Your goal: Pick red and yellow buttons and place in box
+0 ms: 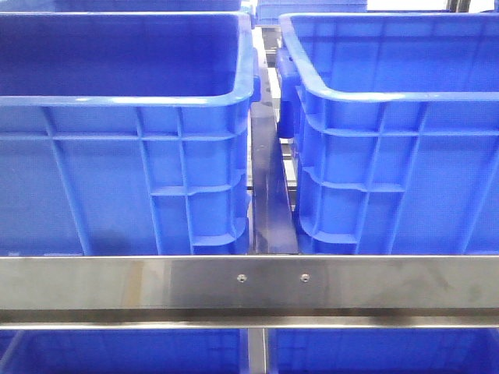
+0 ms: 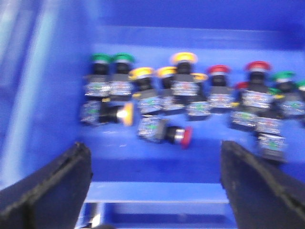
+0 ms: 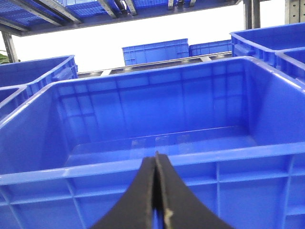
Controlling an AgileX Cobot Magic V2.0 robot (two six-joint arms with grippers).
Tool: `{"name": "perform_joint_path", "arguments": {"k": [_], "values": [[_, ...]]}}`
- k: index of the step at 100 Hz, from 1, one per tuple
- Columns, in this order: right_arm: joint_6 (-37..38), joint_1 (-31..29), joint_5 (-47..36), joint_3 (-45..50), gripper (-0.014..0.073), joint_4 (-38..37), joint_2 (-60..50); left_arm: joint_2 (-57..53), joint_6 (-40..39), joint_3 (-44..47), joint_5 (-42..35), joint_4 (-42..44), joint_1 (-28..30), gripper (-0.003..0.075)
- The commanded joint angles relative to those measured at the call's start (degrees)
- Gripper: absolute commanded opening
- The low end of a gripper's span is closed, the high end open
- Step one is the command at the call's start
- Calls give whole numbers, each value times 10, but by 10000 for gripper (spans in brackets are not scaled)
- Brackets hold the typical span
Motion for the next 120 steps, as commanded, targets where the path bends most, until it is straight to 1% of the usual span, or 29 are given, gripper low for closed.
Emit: {"name": "perform_joint_path", "arguments": {"k": [1,9,15,43,64,86,104,120], "values": [[-2,0,-47,-11,-68,-6,-14,16,48,-20,-42,-72,1,510],[-2,0,-47,-11,-68,-6,-14,50,73,-31,-38,-115,-2,510],[-2,0,-47,-11,-68,-6,-14,75,76,-42,-38,-124,-16,510],[-2,0,-47,-11,-68,-6,-14,219,76,-129,-57,-104,-134,510],[-2,0,-47,-11,-68,-6,-14,342,76,-208,-59,-83,-181,510],[-2,0,-47,-11,-68,-6,-14,440,75,-274,-57,-62,-208,510],[-2,0,-47,-11,-68,-6,-14,490,74,-296,-62,-46,-208,510],[-2,0,-47,-11,-68,-6,-14,512,32,-297,-82,23,-208,510]]}}
